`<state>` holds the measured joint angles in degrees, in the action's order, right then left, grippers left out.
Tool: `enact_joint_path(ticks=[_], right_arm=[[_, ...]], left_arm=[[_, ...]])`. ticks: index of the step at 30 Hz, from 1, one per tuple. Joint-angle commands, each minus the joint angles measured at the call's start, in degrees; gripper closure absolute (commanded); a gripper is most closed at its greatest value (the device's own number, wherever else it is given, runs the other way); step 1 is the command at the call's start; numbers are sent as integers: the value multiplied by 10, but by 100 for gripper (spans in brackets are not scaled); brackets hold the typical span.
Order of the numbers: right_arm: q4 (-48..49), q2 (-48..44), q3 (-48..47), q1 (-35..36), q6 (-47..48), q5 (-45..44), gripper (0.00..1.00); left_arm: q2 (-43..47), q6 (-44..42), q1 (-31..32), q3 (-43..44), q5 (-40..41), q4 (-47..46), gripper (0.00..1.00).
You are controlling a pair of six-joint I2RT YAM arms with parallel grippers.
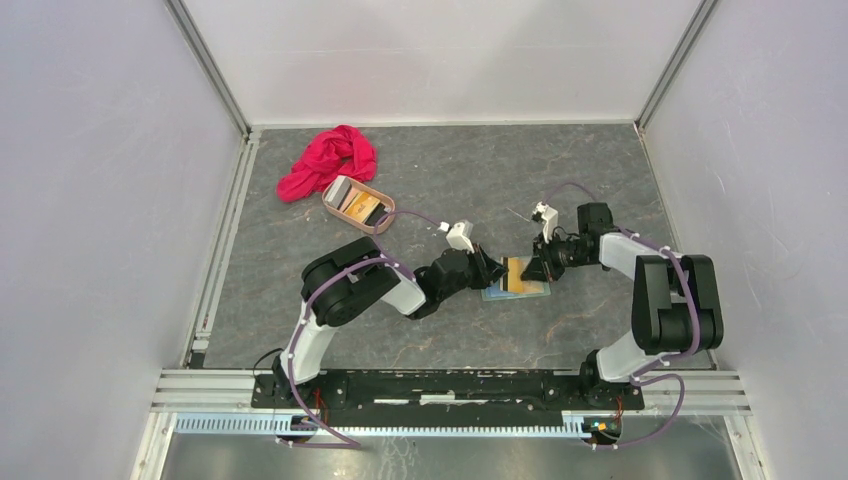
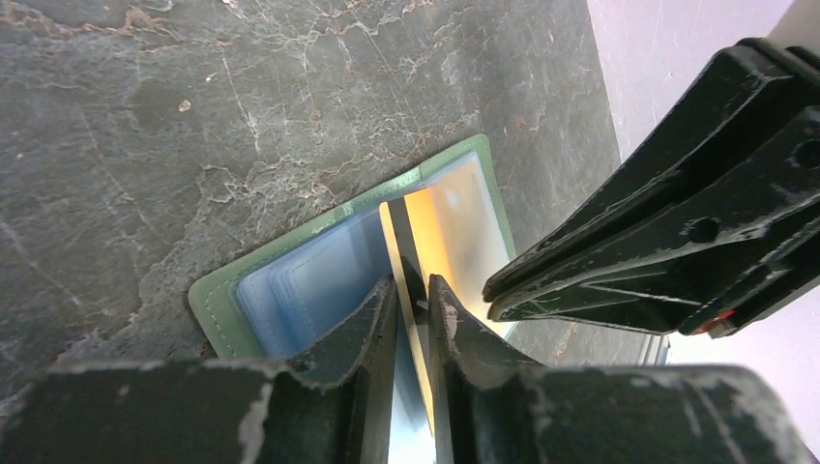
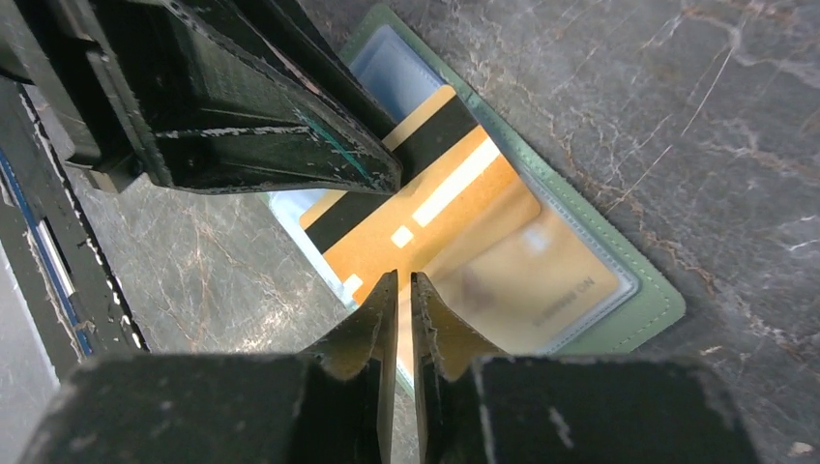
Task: Put the credit cards into the card holder
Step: Insert the credit card into the card holder.
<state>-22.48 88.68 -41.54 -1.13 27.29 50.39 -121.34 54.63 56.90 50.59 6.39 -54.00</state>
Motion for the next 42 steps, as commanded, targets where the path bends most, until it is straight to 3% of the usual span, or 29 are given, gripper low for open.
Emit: enact_joint_path(ticks=[1, 11, 24, 27, 33, 42], right_arm=[[-6, 20, -23, 7, 3, -27, 86], [-1, 39, -26, 8, -7, -57, 87], [2, 43, -25, 8, -9, -65, 87], [2, 42, -26, 8, -10, -66, 87], [2, 40, -26, 8, -9, -63, 86], [-1, 12, -28, -14, -11, 27, 80]], left_arm=[[9, 14, -3, 7, -21, 44, 74], [36, 17, -11, 2, -61, 73, 66], [65, 35, -18, -3, -122, 128, 68], [61, 43, -20, 3, -127, 136, 72], [42, 64, -24, 8, -133, 116, 97], [51, 89, -24, -18, -100, 86, 98]])
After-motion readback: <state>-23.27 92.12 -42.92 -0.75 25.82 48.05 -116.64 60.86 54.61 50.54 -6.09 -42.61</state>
